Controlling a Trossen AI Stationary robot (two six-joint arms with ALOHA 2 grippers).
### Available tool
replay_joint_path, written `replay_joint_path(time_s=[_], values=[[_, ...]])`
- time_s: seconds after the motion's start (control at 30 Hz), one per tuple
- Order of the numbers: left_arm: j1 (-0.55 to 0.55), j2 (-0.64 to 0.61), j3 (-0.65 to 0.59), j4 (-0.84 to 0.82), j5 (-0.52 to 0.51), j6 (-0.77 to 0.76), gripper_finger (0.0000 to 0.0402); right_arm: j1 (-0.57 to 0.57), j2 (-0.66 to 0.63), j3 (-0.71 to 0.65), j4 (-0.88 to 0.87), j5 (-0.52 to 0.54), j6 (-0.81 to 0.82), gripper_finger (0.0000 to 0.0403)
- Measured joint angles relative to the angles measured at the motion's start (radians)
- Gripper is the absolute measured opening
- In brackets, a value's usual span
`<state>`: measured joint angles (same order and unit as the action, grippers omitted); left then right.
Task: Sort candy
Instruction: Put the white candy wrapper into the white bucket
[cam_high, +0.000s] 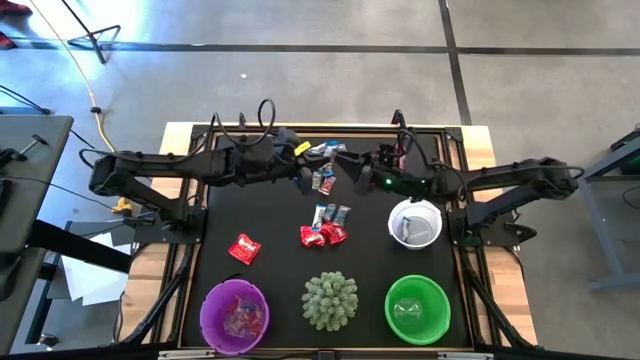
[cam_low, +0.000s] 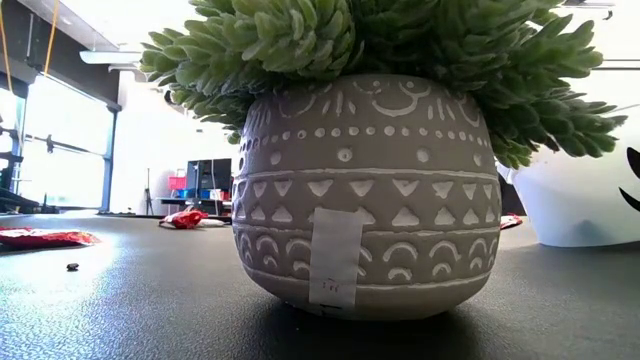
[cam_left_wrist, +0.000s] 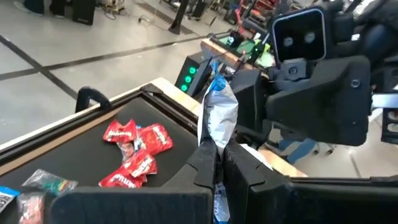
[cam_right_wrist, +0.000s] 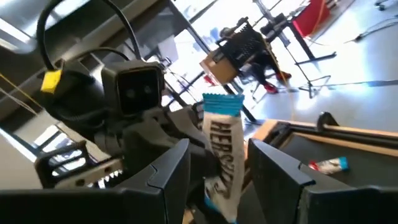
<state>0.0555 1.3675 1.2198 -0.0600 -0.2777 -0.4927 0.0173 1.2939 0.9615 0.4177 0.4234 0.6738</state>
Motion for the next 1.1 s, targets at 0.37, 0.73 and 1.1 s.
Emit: replay_joint_path(time_s=[0.37,0.73,1.1], values=[[-0.005,0.032,0.0,0.058,0.014,0.0,0.0,-0.018,0.011,0.0,0.049,-0.015,-0.001,0.0145],[-0.005,0.034,0.0,0.068,0.012,0.004,0.0,-0.018,0.011,0.0,0.042,-0.013,-0.028,0.0014],[-0.004,0.033,0.0,0.064,0.062,0.127,0.0034,-0.017,0.011,0.0,0.042,-0.021,-0.02,0.0005]])
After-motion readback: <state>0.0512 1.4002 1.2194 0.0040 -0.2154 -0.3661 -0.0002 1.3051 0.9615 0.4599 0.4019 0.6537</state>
